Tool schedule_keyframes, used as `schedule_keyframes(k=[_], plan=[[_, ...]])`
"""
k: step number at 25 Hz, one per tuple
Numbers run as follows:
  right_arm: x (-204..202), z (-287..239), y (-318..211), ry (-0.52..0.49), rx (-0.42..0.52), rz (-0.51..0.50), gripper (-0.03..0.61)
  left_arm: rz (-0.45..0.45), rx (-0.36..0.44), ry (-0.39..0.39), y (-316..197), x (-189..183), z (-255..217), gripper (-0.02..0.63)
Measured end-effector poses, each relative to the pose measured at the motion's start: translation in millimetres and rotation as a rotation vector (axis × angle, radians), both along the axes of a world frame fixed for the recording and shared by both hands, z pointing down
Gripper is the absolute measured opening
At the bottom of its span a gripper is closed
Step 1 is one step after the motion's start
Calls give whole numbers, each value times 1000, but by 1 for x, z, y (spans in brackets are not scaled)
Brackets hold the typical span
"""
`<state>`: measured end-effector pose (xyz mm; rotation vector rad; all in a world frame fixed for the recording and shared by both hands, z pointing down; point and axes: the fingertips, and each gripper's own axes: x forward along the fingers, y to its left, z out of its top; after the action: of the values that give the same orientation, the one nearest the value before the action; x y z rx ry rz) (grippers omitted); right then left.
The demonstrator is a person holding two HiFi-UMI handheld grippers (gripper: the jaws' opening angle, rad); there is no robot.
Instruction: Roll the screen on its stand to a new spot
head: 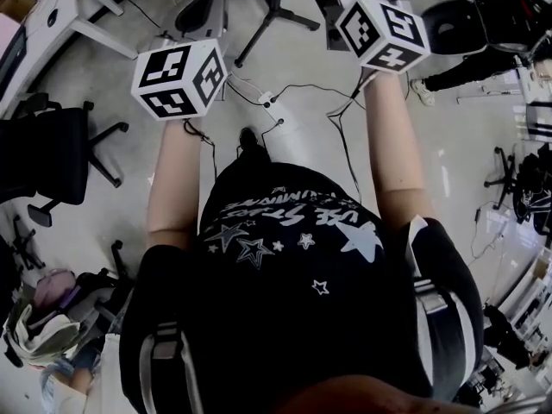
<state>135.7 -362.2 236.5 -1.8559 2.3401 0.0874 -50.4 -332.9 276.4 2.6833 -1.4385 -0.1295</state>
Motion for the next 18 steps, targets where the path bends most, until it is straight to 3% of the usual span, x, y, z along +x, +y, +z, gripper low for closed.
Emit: schedule_keyframes(k=[18], plan=[[31, -1, 85, -30, -15, -4, 219, 10, 18, 33, 82, 23, -9, 8]])
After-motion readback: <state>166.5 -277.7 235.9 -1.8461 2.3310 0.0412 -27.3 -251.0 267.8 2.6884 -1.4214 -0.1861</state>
